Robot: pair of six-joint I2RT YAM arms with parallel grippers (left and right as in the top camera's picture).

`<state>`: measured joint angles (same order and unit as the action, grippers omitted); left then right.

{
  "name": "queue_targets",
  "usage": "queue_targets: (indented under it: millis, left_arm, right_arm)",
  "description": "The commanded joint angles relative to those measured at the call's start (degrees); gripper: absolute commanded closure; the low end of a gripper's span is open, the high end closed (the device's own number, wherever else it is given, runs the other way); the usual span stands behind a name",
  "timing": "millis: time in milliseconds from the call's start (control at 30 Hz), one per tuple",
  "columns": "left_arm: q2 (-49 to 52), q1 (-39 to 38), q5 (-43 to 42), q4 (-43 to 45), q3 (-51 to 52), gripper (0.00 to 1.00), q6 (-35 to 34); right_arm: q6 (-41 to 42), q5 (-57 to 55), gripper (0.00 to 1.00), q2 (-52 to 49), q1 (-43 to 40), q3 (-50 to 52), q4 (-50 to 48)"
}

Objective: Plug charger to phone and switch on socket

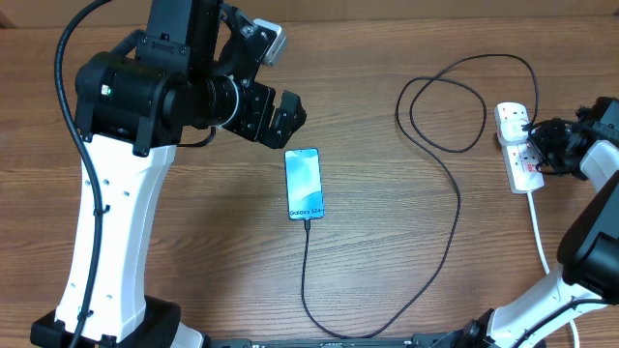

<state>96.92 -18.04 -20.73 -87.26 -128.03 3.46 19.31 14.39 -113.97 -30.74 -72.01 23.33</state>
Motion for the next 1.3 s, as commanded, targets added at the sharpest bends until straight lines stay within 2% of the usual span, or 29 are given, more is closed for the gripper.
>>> queue_targets:
  millis: [0,433,633,1000,1267]
  left_arm:
    - [0.57,-0.37,0.37,0.11,-0.59,0.0,1.25]
    - [0.57,-0.37,0.37,0.11,-0.59,0.0,1.25]
    - [0.57,-0.37,0.37,0.11,-0.59,0.0,1.25]
    - [0.57,-0.37,0.37,0.11,-0.59,0.01,1.25]
    - [0.57,-0.37,0.37,0.11,-0.59,0.01,1.25]
  right_arm:
    - [0.39,0.76,0.96,-1.25,0.9,-0.44,1.44]
    - [0.31,2.47,0.96,-1.38,1.42,-0.39,5.31]
    - [0.35,4.39,0.96,-5.05,3.78,-0.39,5.75]
    - [0.39,5.51,0.96,-6.01,6.64,-0.39,12.24]
    - [-0.13,11.65,0.96,-6.01,6.73,-0.37,15.19]
